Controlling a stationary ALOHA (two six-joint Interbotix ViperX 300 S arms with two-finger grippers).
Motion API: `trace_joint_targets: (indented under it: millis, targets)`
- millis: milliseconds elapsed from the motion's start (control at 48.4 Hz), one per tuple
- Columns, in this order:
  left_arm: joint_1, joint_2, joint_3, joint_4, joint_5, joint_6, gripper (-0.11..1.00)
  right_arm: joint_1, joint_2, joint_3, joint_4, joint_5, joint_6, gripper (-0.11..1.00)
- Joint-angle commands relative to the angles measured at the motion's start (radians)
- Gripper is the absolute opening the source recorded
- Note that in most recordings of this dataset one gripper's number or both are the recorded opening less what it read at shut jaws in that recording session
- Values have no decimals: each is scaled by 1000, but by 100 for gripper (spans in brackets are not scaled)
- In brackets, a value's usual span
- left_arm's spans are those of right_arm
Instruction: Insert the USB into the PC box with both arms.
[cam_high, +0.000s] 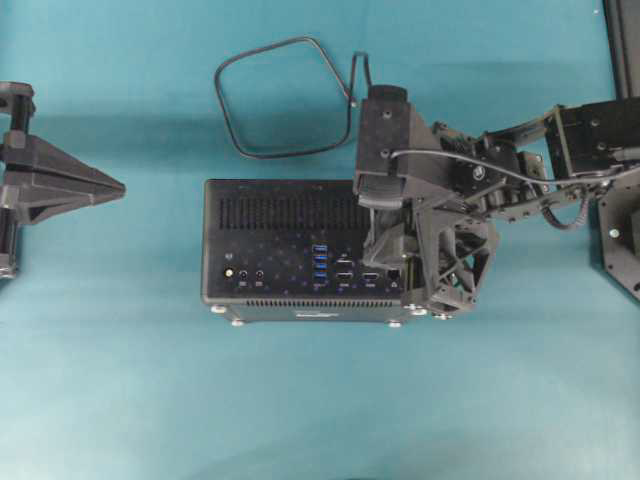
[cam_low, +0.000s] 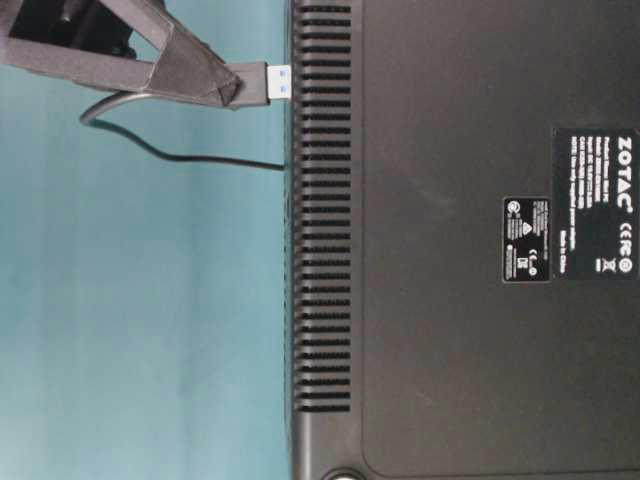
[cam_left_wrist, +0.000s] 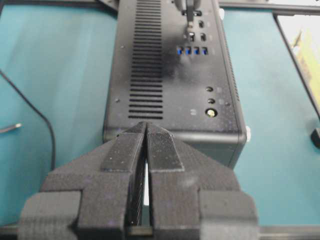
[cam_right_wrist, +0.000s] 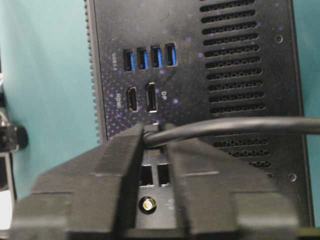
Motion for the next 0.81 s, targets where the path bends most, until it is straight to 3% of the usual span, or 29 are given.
trace_joint_targets:
  millis: [0,186,496,785]
  targets:
    - [0,3,-9,3,-5,-2,0,-2,-9,-20,0,2,-2,21]
    - [0,3,-9,2,-5,-3,0,-2,-11,-46,-15,32,-2,14]
    - [0,-11,-11,2,-6,-5,0,8,26,-172,-130,89,-2,14]
    - [-2,-15,-8,3,-5,-5,0,35,77,-195,-207,61,-2,13]
